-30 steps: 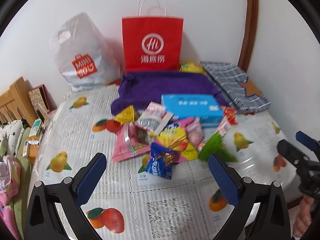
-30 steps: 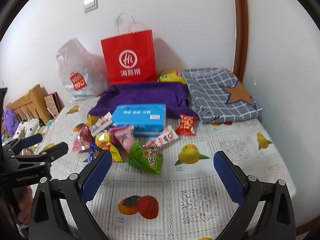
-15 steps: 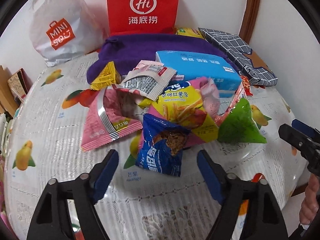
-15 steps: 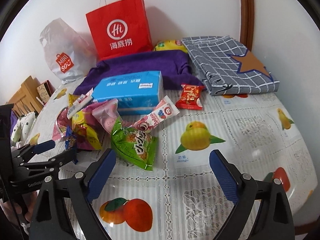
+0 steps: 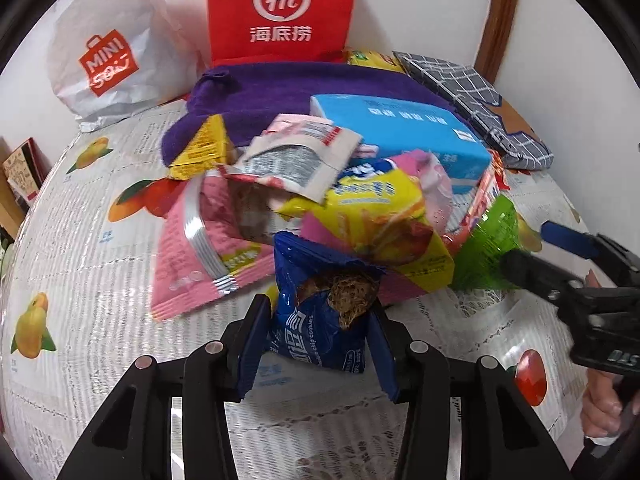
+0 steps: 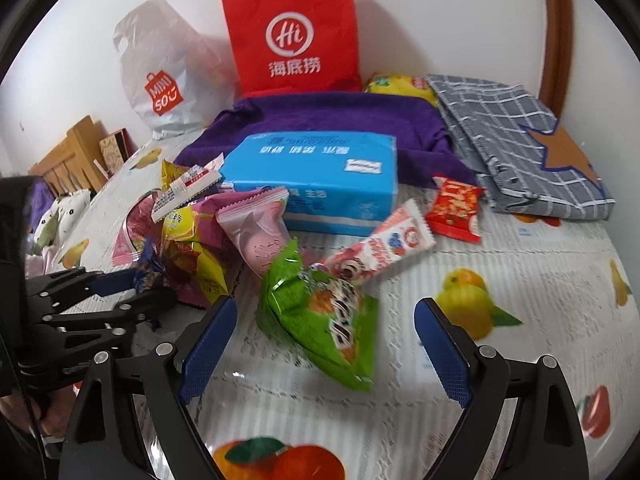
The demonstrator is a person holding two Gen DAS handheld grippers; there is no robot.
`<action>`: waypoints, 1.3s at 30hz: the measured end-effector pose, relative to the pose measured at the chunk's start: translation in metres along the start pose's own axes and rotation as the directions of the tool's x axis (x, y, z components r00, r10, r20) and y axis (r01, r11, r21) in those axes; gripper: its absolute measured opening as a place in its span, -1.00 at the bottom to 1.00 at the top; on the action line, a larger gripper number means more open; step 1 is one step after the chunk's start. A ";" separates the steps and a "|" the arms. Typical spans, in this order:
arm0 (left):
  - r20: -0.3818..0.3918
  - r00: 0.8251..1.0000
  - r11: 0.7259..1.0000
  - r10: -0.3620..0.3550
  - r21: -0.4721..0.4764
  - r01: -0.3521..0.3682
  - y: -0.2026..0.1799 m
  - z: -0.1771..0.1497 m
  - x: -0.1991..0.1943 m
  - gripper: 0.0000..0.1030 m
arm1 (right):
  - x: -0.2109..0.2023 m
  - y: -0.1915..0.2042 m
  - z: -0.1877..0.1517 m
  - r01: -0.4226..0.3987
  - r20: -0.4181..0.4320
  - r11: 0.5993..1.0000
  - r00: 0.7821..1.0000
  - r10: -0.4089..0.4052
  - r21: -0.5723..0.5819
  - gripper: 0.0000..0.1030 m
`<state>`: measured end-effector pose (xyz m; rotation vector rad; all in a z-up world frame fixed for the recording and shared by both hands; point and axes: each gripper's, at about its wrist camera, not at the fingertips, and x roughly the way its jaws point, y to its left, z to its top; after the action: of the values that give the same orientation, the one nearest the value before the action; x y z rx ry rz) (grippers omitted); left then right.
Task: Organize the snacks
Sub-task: 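Grasp the blue chip bag with the left tool while the right tool grasps the green chip bag, then carry both bags onto the purple towel and open both tools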
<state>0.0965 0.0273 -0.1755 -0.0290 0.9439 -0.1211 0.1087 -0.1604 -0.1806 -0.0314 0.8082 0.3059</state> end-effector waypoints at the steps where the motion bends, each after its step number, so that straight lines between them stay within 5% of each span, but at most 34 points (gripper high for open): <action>1: 0.001 1.000 1.000 0.000 -0.007 0.000 0.003 0.000 -0.001 -0.13 | 0.006 0.002 0.001 -0.005 -0.013 1.000 1.000 0.005 -0.005 0.76; 7: -0.001 1.000 0.999 0.007 -0.039 -0.007 0.018 0.003 -0.004 -0.13 | 0.033 0.007 0.000 -0.008 -0.073 0.999 0.997 0.005 -0.031 0.71; 9: 0.002 1.000 0.999 0.007 -0.043 -0.007 0.020 0.003 -0.005 -0.13 | 0.041 0.007 -0.002 -0.001 -0.100 0.999 0.995 -0.002 -0.037 0.43; 12: 0.004 1.000 0.999 0.009 -0.042 -0.009 0.020 0.005 -0.008 -0.13 | 0.037 0.004 -0.004 0.002 -0.090 1.000 0.996 -0.005 -0.029 0.29; 27: 0.049 0.999 1.000 -0.006 -0.022 0.007 0.004 0.021 -0.046 -0.13 | -0.032 -0.017 0.010 0.050 0.009 0.999 0.999 -0.050 0.012 0.25; 39: 0.106 0.994 0.999 -0.035 0.010 0.034 -0.018 0.073 -0.073 -0.13 | -0.067 -0.028 0.055 0.065 0.074 0.997 0.995 -0.068 0.041 0.25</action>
<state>0.1117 0.0157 -0.0721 -0.0438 0.8372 -0.1539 0.1113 -0.1961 -0.0971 -0.0108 0.7368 0.2274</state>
